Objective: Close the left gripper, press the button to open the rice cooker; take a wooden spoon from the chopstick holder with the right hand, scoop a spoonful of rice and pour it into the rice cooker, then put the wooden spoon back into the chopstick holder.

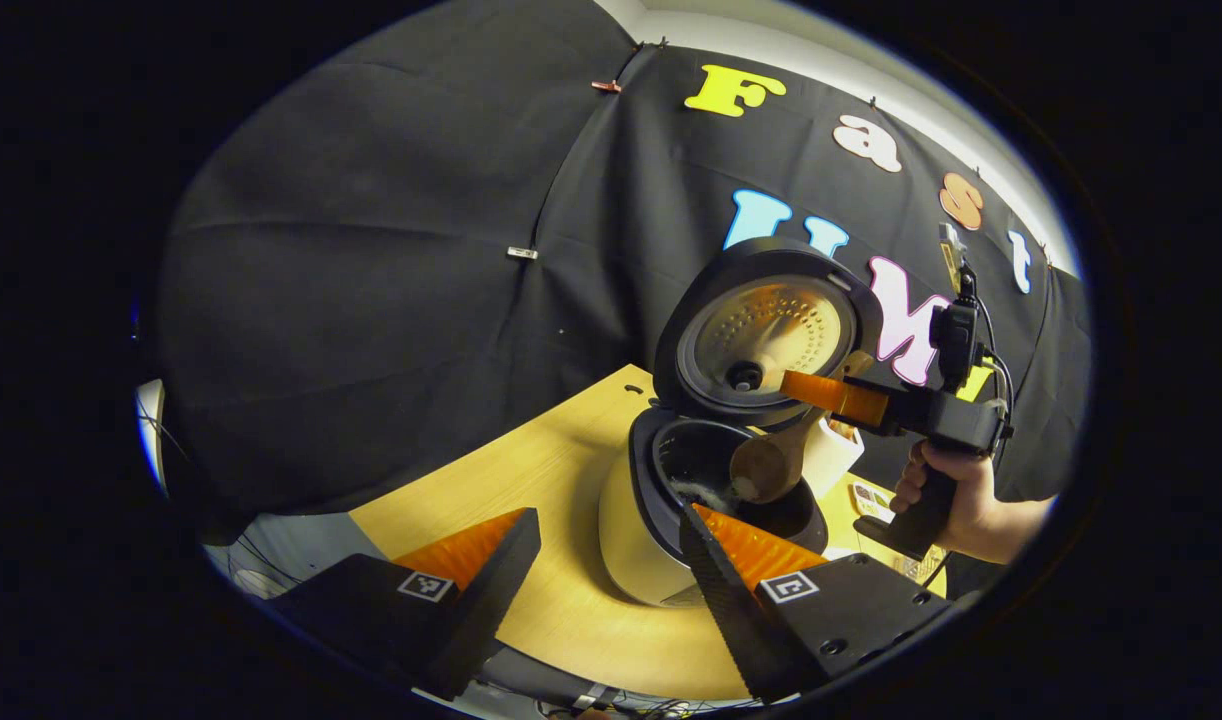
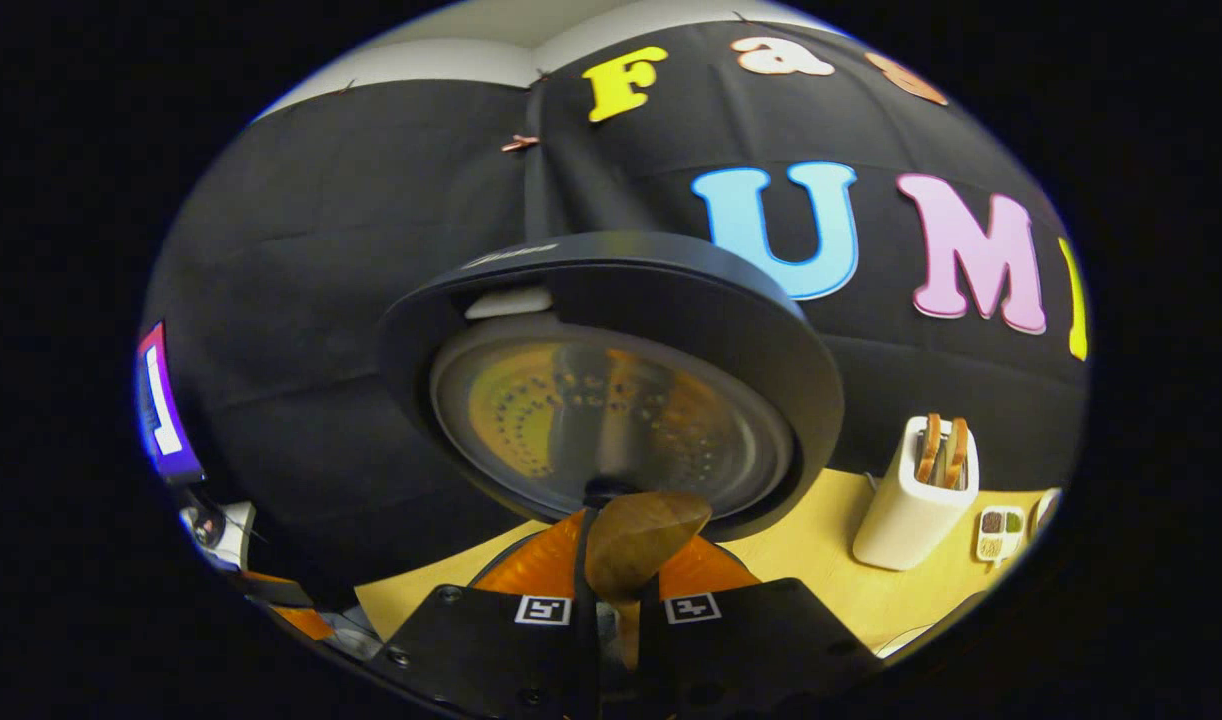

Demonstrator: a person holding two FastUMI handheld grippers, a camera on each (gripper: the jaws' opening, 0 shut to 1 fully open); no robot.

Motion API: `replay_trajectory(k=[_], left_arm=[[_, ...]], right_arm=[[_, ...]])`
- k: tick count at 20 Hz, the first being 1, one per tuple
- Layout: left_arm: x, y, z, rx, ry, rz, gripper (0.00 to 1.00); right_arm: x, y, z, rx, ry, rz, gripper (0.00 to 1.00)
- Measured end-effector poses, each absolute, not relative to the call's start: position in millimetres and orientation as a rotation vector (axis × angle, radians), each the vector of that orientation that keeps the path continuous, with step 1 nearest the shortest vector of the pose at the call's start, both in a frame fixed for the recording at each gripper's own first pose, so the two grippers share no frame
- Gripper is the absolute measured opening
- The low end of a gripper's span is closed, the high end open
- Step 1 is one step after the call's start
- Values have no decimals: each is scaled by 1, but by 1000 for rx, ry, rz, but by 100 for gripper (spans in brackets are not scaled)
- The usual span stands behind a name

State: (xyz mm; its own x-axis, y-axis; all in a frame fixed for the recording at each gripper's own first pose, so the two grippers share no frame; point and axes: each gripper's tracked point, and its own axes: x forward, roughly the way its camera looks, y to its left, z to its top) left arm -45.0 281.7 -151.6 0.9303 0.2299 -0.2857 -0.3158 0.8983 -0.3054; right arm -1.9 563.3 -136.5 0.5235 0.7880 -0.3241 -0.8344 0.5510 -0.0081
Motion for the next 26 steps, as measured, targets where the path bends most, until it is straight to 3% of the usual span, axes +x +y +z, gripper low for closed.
replay_trajectory(k=[1, 5, 9, 10, 24, 25, 26], left_arm=[[-45, 281, -151, -361, 247, 286, 95], [-43, 281, -146, -322, 231, 288, 92], [-41, 279, -142, -286, 229, 278, 96], [-39, 278, -141, -280, 229, 275, 92], [-8, 214, -117, -217, 217, 124, 95], [-5, 207, -117, -213, 218, 110, 95], [-3, 200, -115, -206, 218, 97, 95]], right_arm=[[-7, 564, -139, -217, 279, 999, 19], [-23, 565, -150, -342, 228, 1061, 19], [-33, 569, -152, -390, 203, 1095, 19], [-33, 568, -151, -380, 210, 1092, 19], [24, 480, -65, 105, 354, 806, 19], [30, 468, -60, 133, 356, 778, 14], [37, 453, -55, 159, 359, 747, 19]])
